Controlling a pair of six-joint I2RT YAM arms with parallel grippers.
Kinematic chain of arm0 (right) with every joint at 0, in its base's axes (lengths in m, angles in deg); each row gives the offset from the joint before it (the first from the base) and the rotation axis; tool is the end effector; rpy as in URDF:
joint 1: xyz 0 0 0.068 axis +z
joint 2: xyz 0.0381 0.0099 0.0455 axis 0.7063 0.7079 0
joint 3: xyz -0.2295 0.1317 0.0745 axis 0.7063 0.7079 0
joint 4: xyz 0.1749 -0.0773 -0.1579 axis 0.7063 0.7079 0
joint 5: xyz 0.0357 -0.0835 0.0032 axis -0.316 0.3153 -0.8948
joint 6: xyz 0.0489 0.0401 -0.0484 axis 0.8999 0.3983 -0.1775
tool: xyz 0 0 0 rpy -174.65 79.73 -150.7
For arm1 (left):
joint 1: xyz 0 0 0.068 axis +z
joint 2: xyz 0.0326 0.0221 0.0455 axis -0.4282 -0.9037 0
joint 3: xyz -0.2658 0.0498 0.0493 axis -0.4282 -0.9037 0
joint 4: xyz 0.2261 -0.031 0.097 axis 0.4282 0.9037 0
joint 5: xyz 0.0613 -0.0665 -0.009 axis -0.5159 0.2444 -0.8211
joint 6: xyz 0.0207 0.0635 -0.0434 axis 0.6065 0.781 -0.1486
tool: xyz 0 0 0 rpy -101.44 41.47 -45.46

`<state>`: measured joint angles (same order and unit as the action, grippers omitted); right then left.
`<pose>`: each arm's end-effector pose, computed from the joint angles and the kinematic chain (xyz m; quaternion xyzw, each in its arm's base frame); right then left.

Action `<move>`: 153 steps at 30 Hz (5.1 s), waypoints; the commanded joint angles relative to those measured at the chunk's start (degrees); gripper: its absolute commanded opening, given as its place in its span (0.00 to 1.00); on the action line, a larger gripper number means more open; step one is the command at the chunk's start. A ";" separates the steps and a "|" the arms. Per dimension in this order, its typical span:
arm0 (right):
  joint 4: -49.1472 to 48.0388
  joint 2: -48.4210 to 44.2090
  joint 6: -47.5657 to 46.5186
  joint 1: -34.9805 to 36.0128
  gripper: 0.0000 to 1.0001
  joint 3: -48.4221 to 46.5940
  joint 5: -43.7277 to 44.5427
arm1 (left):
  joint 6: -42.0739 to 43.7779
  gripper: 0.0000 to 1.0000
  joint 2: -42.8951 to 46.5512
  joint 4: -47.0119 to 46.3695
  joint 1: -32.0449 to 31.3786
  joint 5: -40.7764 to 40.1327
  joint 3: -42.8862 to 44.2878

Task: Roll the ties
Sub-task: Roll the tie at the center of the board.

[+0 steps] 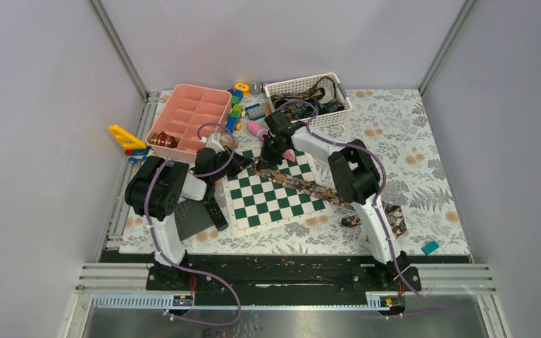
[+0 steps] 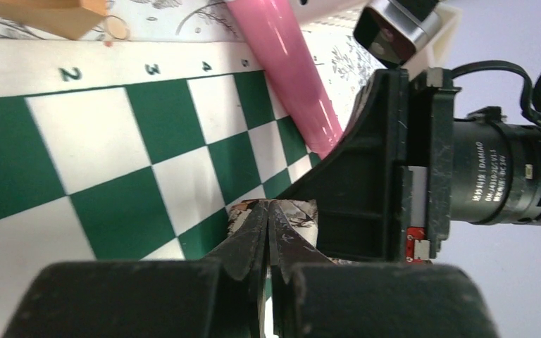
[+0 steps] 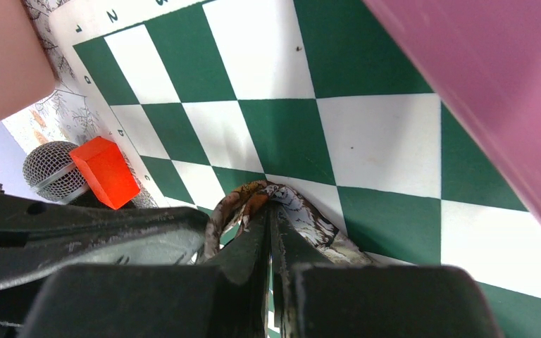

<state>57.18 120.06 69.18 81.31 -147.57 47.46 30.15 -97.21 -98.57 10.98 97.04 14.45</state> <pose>0.4060 0.3269 0.1244 0.0114 0.9447 0.3059 0.1176 0.3379 -0.1132 0.1184 -0.1500 0.7926 -0.4416 0.3927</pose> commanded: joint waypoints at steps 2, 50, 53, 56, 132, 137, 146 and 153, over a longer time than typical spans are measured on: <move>0.92 -1.23 -0.05 0.66 0.00 1.20 1.71 | -1.28 0.00 0.44 -5.79 -1.20 3.01 -0.13; -4.65 -14.31 -0.94 -0.58 0.00 18.20 7.18 | 1.20 0.00 0.77 -4.62 -1.89 2.96 -0.37; -4.58 -13.53 -0.74 -0.53 0.00 17.63 6.94 | 1.40 0.00 0.83 -4.38 -2.05 2.91 -0.32; -4.55 -12.82 -0.64 -0.58 0.00 17.02 6.70 | 1.45 0.00 0.88 -4.21 -2.13 2.86 -0.30; -6.81 -9.36 1.76 -1.41 0.00 13.49 2.93 | 3.51 0.00 -2.23 0.63 -4.69 1.89 2.56; -6.39 -8.96 1.57 -1.41 0.00 13.68 3.29 | 3.58 0.05 -0.64 1.84 -4.68 1.65 3.11; -6.38 -8.96 1.47 -1.42 0.00 13.55 3.21 | 7.57 0.37 3.86 8.96 -4.53 -2.08 3.78; -5.97 -8.96 1.42 -1.45 0.00 13.31 3.41 | 8.67 0.54 8.10 14.07 -3.87 -5.04 3.14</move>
<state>49.94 110.25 70.62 80.11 -132.40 49.51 36.75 -93.89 -88.19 6.37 95.91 16.94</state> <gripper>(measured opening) 0.018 0.501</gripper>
